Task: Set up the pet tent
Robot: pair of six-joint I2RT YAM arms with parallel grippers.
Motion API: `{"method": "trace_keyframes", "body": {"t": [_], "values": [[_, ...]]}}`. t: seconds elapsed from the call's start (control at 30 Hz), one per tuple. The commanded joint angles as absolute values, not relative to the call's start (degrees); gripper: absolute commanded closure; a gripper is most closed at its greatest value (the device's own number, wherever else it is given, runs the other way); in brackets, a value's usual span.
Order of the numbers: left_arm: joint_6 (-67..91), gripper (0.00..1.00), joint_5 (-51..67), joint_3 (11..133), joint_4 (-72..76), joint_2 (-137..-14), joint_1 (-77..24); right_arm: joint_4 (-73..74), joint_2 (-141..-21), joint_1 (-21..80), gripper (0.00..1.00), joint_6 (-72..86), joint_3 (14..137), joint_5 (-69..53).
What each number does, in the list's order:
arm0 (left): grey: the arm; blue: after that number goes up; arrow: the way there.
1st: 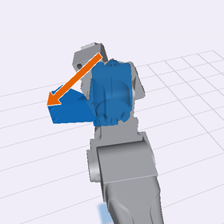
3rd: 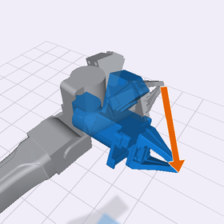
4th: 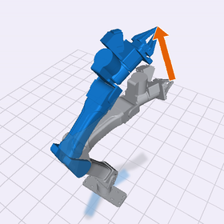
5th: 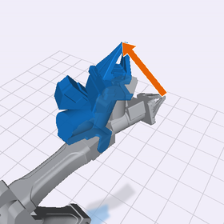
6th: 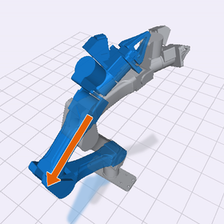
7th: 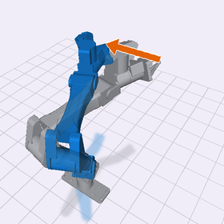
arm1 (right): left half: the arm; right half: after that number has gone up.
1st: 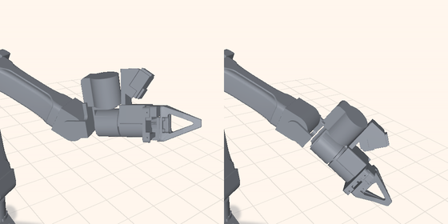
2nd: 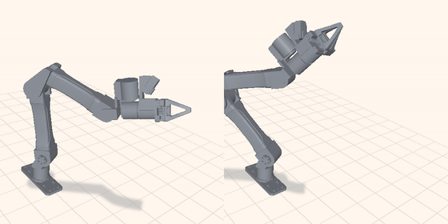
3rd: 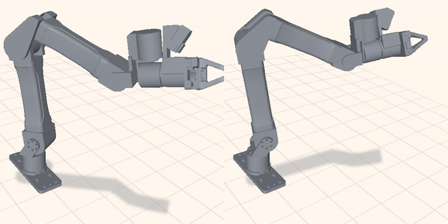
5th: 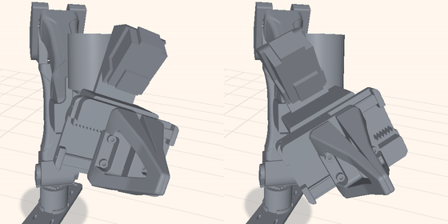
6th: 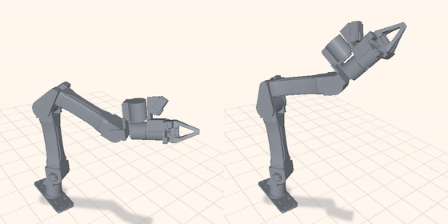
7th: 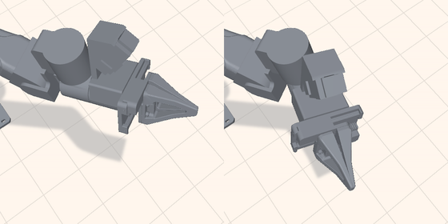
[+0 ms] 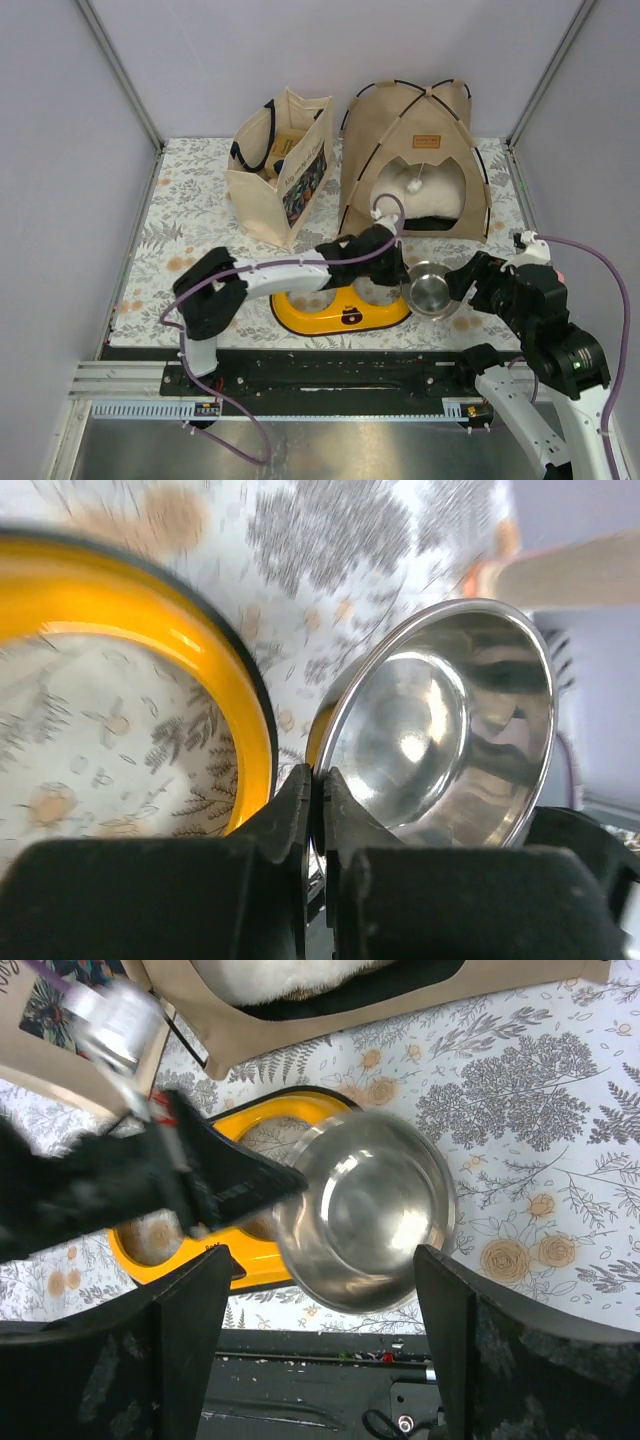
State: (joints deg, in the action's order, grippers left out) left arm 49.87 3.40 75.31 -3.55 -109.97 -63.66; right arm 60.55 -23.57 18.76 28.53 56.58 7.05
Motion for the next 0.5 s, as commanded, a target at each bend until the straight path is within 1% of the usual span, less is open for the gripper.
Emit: {"method": "trace_keyframes", "body": {"t": [0.0, 0.1, 0.23, 0.4, 0.47], "values": [[44.7, 1.00, 6.9, 73.2, -1.7, -98.4, -59.3, 57.2, -26.8, 19.2, 0.18, 27.0, 59.6, 3.6], [44.6, 1.00, 7.3, 66.7, -0.2, -91.7, -55.8, 55.8, -27.9, 19.2, 0.18, 28.4, 60.6, 4.4], [45.3, 1.00, 7.9, 59.3, 1.6, -84.1, -51.4, 52.1, -28.7, 19.2, 0.23, 31.4, 58.1, 2.2], [46.1, 1.00, 9.7, 51.6, 1.8, -75.9, -46.8, 41.7, -29.1, 19.2, 0.28, 35.1, 51.1, -9.2], [46.1, 1.00, 9.8, 49.9, 0.7, -73.2, -45.2, 37.9, -31.2, 19.1, 0.35, 36.1, 48.9, -14.2]]}}
